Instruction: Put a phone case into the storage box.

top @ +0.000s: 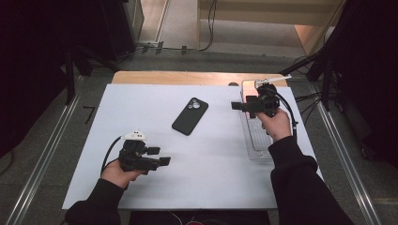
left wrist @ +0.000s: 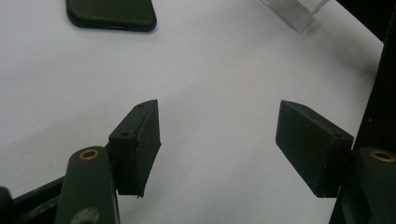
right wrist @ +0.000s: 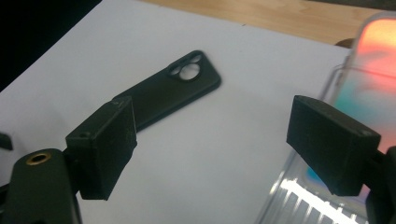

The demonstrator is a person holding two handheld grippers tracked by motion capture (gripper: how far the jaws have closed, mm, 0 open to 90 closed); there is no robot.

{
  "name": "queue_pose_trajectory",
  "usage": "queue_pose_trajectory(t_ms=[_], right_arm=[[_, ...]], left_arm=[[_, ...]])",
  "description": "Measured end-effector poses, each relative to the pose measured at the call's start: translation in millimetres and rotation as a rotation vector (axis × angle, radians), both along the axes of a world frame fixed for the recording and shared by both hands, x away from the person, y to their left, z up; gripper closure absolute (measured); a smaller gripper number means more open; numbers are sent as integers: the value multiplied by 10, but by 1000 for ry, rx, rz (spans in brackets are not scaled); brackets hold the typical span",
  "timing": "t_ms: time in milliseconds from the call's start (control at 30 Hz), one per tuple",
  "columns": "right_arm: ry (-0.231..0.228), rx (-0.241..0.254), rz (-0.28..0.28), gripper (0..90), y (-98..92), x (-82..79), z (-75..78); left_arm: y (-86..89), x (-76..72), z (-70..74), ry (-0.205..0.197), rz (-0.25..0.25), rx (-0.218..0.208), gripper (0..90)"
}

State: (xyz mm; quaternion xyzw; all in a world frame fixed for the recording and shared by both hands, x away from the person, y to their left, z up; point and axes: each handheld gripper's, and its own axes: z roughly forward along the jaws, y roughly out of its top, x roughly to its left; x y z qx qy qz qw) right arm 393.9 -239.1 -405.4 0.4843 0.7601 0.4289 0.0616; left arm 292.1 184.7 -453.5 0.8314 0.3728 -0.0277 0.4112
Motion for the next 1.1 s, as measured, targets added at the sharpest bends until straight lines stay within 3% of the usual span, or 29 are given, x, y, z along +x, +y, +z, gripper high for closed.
queue_pose_trajectory(t_ms=[167, 367, 433, 500, 667, 867, 1100], right_arm=[[17, 26, 82, 143, 87, -122, -13], [-1, 34, 132, 153, 129, -304, -20], [8, 45, 153, 242, 143, -376, -42], [11, 48, 171, 241, 161, -445, -71], [12, 28, 217, 242, 205, -601, -125], [16, 42, 246, 242, 227, -739, -217], [19, 14, 285, 241, 260, -867, -317]], left_arm=[[12, 0, 7, -3, -2, -2, 312], [38, -4, 20, -7, 2, -6, 312], [42, -3, 21, -7, 1, -9, 312], [44, -3, 21, -6, 1, -10, 312], [43, 1, 26, -5, -1, -19, 312], [57, 6, 30, -5, -3, -18, 312], [63, -2, 31, -6, -2, -14, 311]])
